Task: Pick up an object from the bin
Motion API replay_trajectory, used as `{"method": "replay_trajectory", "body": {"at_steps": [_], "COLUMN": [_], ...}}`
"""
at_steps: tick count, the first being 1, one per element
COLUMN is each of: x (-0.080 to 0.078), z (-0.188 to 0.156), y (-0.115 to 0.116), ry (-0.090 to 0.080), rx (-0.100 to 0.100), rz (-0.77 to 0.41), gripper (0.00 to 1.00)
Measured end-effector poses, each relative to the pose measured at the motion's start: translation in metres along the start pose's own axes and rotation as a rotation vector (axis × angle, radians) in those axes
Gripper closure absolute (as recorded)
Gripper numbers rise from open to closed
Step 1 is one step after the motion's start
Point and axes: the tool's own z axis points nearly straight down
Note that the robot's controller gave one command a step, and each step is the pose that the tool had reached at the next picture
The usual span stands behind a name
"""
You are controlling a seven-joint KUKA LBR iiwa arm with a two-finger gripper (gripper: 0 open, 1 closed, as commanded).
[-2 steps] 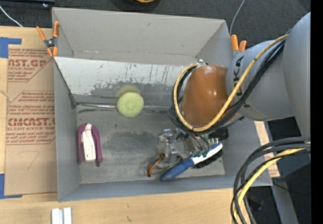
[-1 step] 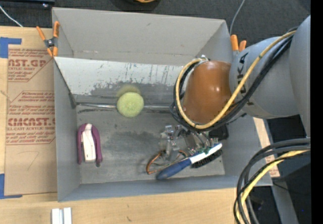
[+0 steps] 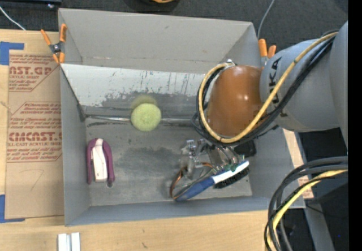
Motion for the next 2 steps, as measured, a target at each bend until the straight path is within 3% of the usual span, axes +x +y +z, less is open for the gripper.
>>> {"method": "replay_trajectory", "body": {"at_steps": [1, 2], "x": [0.002, 0.001], "z": [-0.029, -0.049], "y": [0.001, 0.000], "ry": [0.006, 0.000], "rx": [-0.001, 0.000], "rz": [0.000, 0.000], "gripper": [1.00, 1.00]}}
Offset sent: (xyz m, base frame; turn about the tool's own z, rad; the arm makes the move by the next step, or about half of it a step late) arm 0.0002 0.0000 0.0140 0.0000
